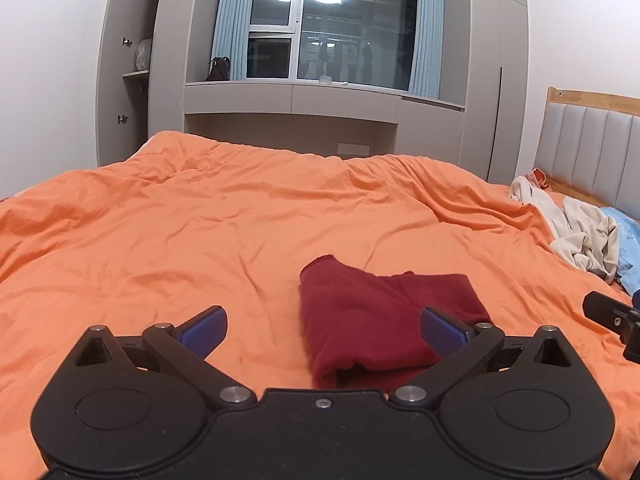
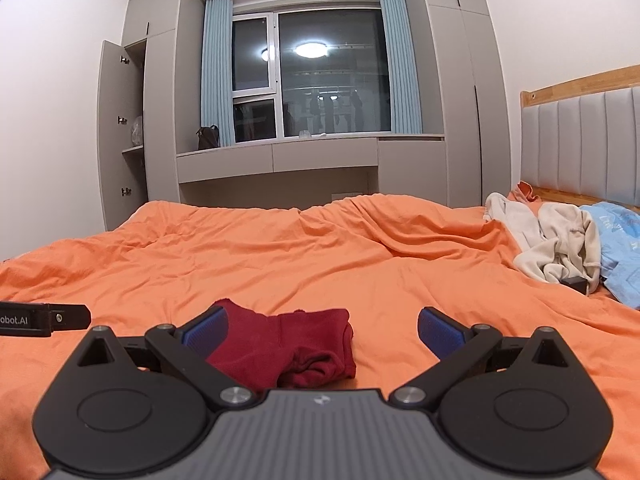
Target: Fold small clothes
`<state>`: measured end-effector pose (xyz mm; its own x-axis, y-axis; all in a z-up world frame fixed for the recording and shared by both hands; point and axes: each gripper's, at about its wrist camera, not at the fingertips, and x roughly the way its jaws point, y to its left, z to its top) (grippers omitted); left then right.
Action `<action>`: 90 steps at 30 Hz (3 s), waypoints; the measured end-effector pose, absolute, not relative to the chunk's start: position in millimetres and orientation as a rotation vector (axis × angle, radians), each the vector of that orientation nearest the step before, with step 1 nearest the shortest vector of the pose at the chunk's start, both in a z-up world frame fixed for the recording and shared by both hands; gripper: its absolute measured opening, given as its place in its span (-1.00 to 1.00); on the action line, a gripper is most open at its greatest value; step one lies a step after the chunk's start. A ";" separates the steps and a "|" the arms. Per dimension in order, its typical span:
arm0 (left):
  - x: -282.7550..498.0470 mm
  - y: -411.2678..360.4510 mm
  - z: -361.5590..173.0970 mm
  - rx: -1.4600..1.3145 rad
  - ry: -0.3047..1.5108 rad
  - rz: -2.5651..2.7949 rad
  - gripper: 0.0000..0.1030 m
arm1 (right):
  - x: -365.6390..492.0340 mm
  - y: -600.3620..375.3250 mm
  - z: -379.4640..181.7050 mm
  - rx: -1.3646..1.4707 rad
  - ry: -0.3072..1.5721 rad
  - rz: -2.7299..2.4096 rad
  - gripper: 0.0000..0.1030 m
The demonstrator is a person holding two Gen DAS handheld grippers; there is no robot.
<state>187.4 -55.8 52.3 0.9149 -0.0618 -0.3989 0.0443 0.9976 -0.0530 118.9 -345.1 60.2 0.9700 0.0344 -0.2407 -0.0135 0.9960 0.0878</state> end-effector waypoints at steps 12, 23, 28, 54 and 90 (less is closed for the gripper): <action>148.8 -44.7 27.9 -0.023 0.406 -0.030 0.99 | 76.5 -336.2 39.1 0.103 0.207 -0.002 1.00; 125.5 -38.5 -0.1 -0.008 0.441 -0.021 0.99 | 62.4 -330.3 11.7 0.110 0.270 -0.011 1.00; 125.9 -38.2 -4.2 -0.003 0.455 -0.018 0.99 | 62.1 -328.6 0.8 0.105 0.320 -0.030 1.00; 129.2 -41.0 -8.4 0.006 0.481 -0.013 0.99 | 65.4 -334.8 -2.0 0.108 0.354 -0.041 1.00; 130.8 -41.3 -9.7 0.006 0.487 -0.010 0.99 | 67.0 -334.9 -3.4 0.106 0.365 -0.039 1.00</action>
